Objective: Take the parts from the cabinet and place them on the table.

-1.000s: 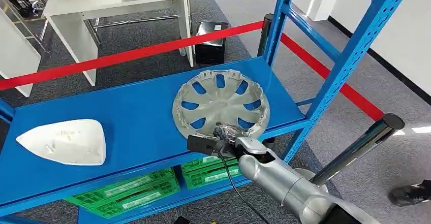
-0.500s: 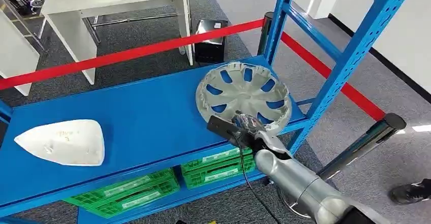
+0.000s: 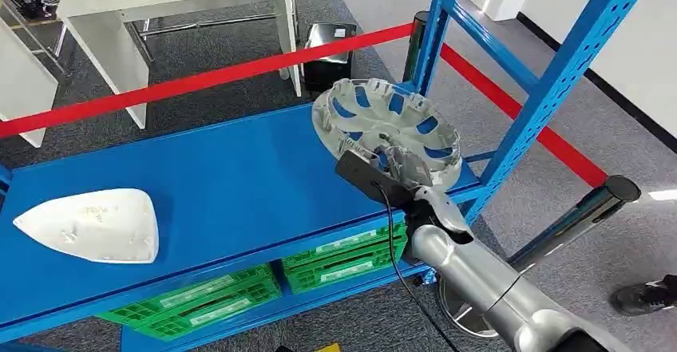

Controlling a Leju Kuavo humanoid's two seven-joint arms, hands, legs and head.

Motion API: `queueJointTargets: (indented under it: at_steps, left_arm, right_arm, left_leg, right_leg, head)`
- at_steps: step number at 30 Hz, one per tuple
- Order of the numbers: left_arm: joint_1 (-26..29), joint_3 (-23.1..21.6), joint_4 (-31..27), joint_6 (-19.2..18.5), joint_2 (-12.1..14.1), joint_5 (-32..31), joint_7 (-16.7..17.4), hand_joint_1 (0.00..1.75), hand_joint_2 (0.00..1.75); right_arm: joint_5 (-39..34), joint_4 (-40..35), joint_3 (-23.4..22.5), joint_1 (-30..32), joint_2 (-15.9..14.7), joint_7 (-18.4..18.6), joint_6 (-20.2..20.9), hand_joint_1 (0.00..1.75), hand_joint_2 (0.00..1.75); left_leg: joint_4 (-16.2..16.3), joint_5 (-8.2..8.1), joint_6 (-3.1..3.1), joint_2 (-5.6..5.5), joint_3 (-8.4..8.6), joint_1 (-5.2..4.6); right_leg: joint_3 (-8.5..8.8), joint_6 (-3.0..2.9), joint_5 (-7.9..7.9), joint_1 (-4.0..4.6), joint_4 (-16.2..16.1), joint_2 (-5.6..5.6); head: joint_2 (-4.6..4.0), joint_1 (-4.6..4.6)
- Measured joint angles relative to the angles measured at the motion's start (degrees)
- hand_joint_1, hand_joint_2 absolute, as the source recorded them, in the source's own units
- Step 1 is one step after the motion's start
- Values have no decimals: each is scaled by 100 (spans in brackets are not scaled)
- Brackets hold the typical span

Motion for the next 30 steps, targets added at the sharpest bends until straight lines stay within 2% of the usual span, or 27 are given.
queueJointTargets:
  at_steps: [8,21,30]
  left_arm:
    - [-5,-2,0,-57,0,-83,2,0,0]
    - [-6,-2,0,-79,2,-83,0,0,0]
    - [-5,-2,0,-94,2,-79,-68,0,0]
  right_arm:
    - [419,-400,-4,-168,-4,76,52,175,175]
    - [450,-1097,-4,-383,24,41,129,175,175]
    - [30,-1810,-31,-420,24,-289,61,175,175]
  left_leg:
    - [-1,2,-3,0,-5,0]
    - [-1,4,-6,-1,-11,0]
    - [-1,5,-7,-1,-13,0]
  right_leg:
    - [-5,0,0,0,3,-1]
    - [-12,-1,0,0,6,-2]
    - [-15,-1,0,0,7,-2]
  head:
    - [0,2]
    - [0,2]
    - [0,2]
